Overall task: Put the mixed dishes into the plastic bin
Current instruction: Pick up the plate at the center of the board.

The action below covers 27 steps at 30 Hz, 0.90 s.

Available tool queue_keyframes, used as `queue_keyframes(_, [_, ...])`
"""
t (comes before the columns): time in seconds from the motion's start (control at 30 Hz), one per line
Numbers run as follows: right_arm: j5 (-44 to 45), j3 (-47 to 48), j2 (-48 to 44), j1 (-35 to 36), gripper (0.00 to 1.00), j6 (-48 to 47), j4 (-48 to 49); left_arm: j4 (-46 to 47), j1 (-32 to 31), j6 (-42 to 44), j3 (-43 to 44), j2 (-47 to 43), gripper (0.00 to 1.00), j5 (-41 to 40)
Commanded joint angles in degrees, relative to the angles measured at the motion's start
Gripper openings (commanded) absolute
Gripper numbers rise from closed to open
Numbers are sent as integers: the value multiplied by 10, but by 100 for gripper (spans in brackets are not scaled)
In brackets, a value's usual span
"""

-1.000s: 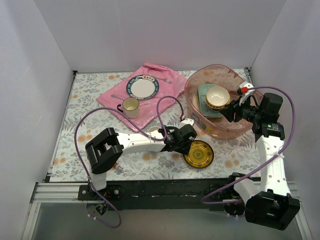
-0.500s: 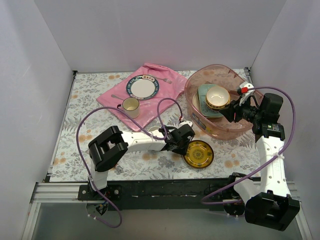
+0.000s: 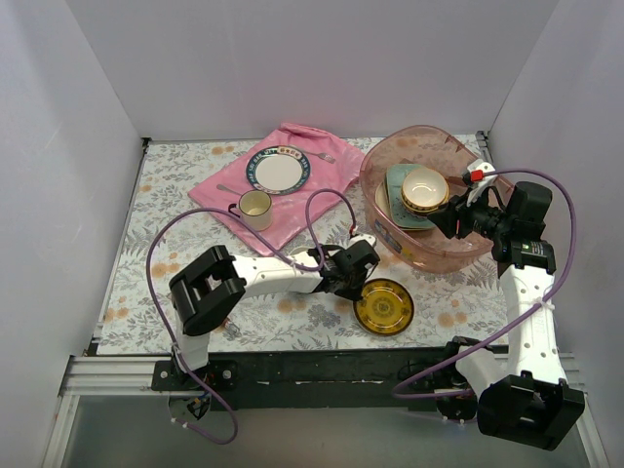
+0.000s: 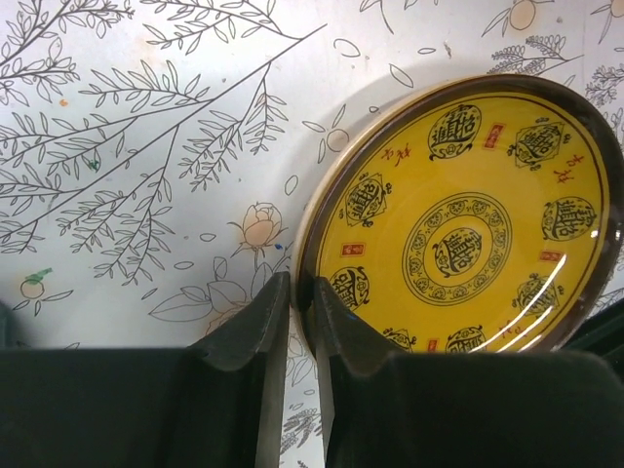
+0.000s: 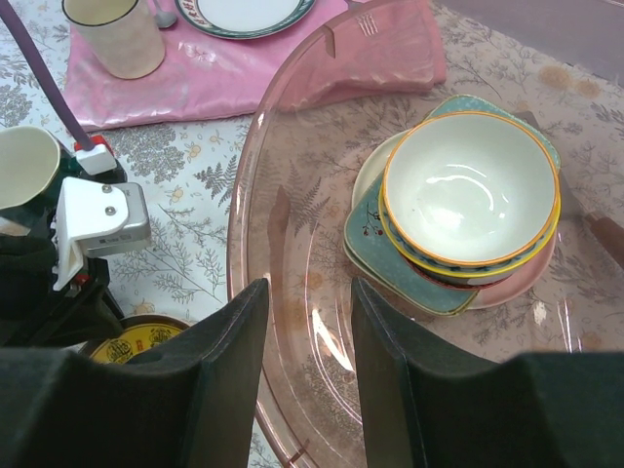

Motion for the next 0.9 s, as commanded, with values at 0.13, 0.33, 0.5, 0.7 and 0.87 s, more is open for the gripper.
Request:
queue_keyframes(0.13, [-57, 17, 2, -4, 48, -70, -61, -1, 3, 13, -2, -62, 5, -1])
queue_keyframes(0.33, [-107, 45, 22, -4, 59, -209, -181, 18, 12, 5, -18, -74, 8, 19])
queue_keyframes(0.5, [-128, 49, 21, -3, 63, -328, -276, 28, 20, 0, -30, -96, 11, 30])
queue_keyframes(0.7, [-148, 52, 28, 22, 64, -466, -382, 50, 41, -12, -53, -123, 11, 71])
queue_keyframes(0.87, [-126, 18, 26, 81, 64, -525, -406, 100, 65, -36, -95, -146, 8, 143])
